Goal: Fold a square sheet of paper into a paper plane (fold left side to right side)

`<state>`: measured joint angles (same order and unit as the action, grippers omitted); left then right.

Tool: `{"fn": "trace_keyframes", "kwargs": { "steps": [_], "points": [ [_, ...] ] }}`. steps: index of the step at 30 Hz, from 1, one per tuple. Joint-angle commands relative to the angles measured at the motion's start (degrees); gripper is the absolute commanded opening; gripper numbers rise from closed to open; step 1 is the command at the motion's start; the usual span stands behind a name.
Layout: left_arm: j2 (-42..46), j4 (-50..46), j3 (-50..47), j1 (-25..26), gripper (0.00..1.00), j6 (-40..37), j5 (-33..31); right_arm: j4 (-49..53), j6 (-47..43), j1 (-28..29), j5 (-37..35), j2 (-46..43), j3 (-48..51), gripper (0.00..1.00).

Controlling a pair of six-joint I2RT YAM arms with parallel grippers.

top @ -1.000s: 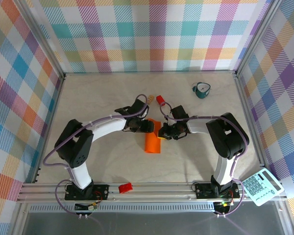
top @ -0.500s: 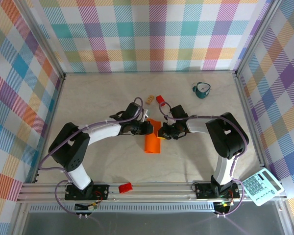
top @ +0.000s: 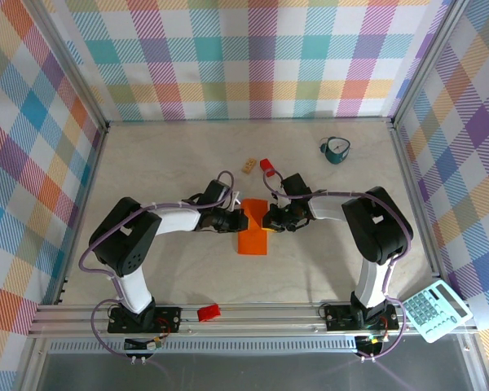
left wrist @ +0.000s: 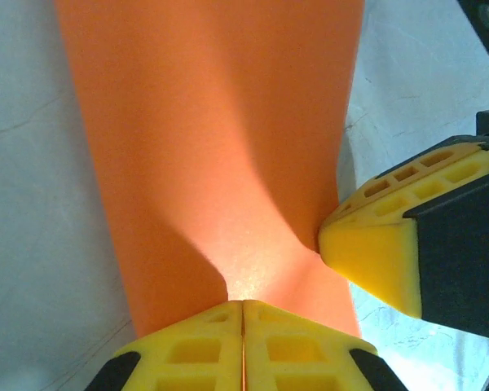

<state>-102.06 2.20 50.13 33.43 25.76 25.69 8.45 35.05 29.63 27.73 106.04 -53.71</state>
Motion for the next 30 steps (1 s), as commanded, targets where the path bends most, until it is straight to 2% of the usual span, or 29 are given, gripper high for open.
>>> {"fn": "trace_keyframes", "kwargs": {
  "steps": [1,15,20,26,30],
  "points": [
    [-0.74,2.08,-1.50,-0.99,0.07,0.48,0.70,9.54,-1.76,0.30,-11.43,4.97,2.54,0.00],
    [1.37,3.45,-6.62,-4.06,0.01,0.30,0.03,10.86,-2.62,0.26,-12.56,4.71,2.28,0.00],
    [5.10,3.63,-8.07,-5.50,0.00,0.18,0.83,9.84,-2.92,0.26,-11.37,4.14,2.46,0.00],
    [8.99,5.83,-7.27,-5.25,0.00,1.95,3.87,7.23,-3.22,0.26,-8.28,3.08,2.84,0.00],
    [8.49,8.61,-6.12,-2.89,0.00,4.03,5.18,6.96,-3.23,0.25,-8.13,2.77,2.83,0.00]
  ]
}}
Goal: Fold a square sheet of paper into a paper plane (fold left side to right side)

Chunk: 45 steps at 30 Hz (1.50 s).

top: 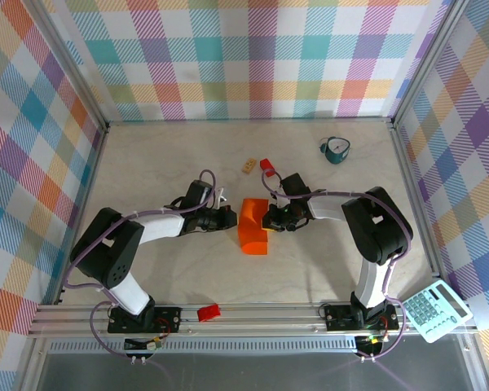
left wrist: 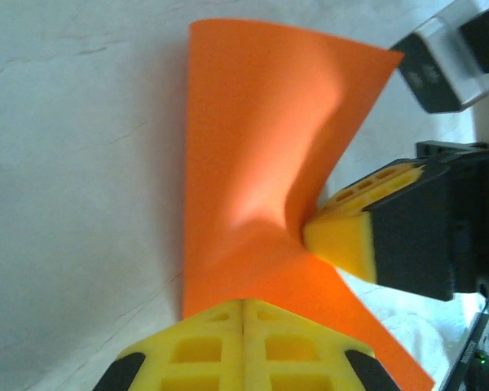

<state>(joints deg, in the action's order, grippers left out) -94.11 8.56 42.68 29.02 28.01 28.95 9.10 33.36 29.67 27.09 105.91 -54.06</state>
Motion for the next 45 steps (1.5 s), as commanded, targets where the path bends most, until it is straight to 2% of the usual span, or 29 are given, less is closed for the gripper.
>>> {"fn": "trace_keyframes", "kwargs": {
  "steps": [1,13,27,45],
  "points": [
    [0.06,2.13,1.89,2.29,0.00,1.58,1.67,6.36,-1.54,0.23,-7.42,2.98,3.14,0.00],
    [-7.44,-0.38,7.20,5.61,0.00,-0.76,-0.65,5.43,-1.55,0.31,-6.54,3.08,3.76,0.00],
    [-10.31,-1.76,6.21,6.40,0.00,-1.46,-2.47,4.55,-1.91,0.30,-5.30,2.90,3.43,0.00],
    [-11.19,-4.36,5.74,6.49,0.00,-2.76,-3.90,-5.42,0.64,0.39,4.35,-5.08,2.58,0.00]
  ]
}}
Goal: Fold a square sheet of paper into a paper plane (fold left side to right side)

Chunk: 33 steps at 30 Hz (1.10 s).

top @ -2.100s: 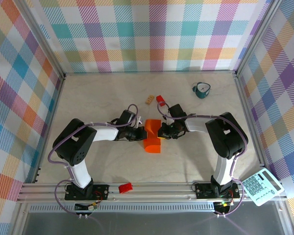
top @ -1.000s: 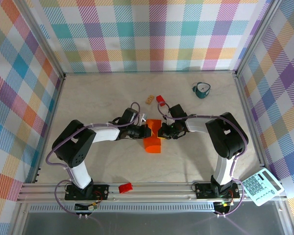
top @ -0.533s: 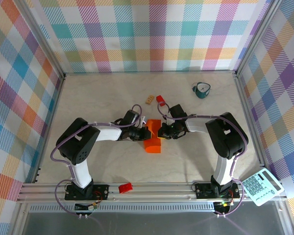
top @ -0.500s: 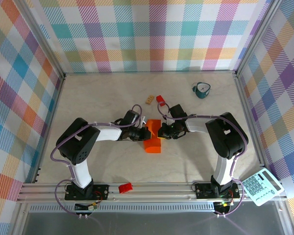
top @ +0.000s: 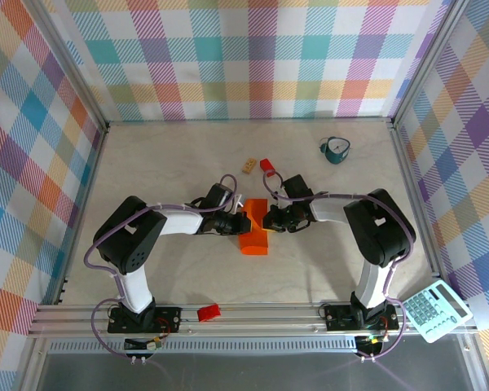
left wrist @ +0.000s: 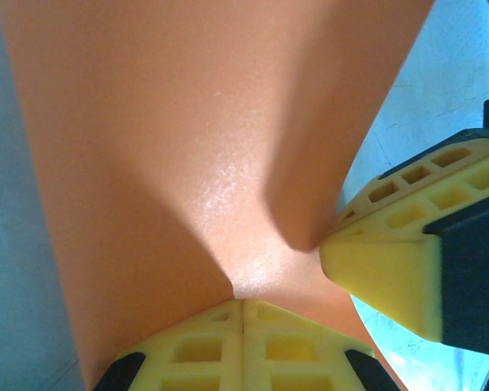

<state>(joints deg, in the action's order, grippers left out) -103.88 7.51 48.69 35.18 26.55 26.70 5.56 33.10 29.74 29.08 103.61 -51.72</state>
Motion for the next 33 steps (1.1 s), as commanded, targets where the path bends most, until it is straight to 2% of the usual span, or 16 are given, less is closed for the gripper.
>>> {"fn": "trace_keyframes", "kwargs": {
  "steps": [1,5,15,28,33],
  "points": [
    [-1.33,-3.36,-0.22,0.33,0.00,-1.29,-1.60,-2.59,1.15,0.32,2.83,-3.09,0.27,0.00],
    [-1.24,-3.55,-0.17,0.33,0.00,-1.45,-1.74,-6.04,2.07,0.58,3.93,-2.92,-0.06,0.00],
    [-1.38,-3.70,0.13,0.41,0.00,-1.66,-1.14,-8.09,2.84,2.01,3.98,4.34,-6.47,0.00],
    [-1.08,-3.55,-0.15,0.42,0.00,-1.82,-0.77,-2.41,0.53,2.29,-0.78,9.77,-8.26,0.00],
    [-1.02,-3.22,-0.44,0.42,0.00,-1.79,-0.42,2.49,-0.73,2.34,-4.79,10.82,-8.57,0.00]
  ]
}}
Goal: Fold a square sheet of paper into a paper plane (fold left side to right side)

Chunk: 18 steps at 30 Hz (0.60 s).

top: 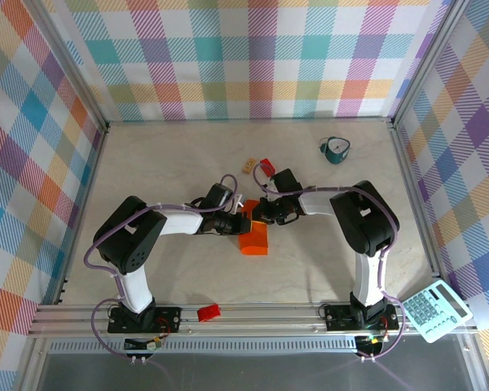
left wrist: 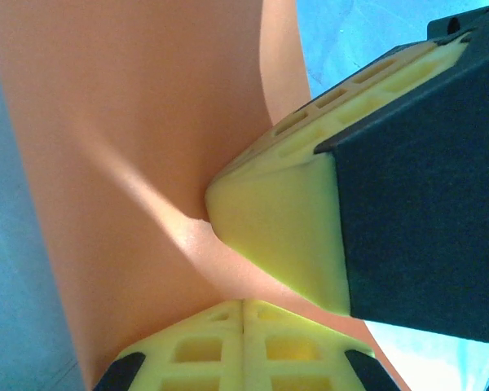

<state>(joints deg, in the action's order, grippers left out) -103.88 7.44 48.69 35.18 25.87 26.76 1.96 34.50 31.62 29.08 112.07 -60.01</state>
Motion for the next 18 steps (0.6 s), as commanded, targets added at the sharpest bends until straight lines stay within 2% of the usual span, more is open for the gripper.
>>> {"fn": "trace_keyframes", "kwargs": {
  "steps": [1,10,18],
  "points": [
    [-0.98,-3.02,-0.54,0.41,0.00,-1.02,-0.36,7.06,-2.35,0.46,-5.67,2.58,-0.28,0.00],
    [1.69,-3.53,-2.66,0.42,0.00,-0.60,0.65,12.03,-3.12,0.38,-9.86,4.53,-1.58,0.00],
    [5.71,-4.39,-6.85,1.28,0.00,0.66,2.20,12.14,-3.66,0.05,-10.23,5.75,-2.83,0.00]
  ]
}}
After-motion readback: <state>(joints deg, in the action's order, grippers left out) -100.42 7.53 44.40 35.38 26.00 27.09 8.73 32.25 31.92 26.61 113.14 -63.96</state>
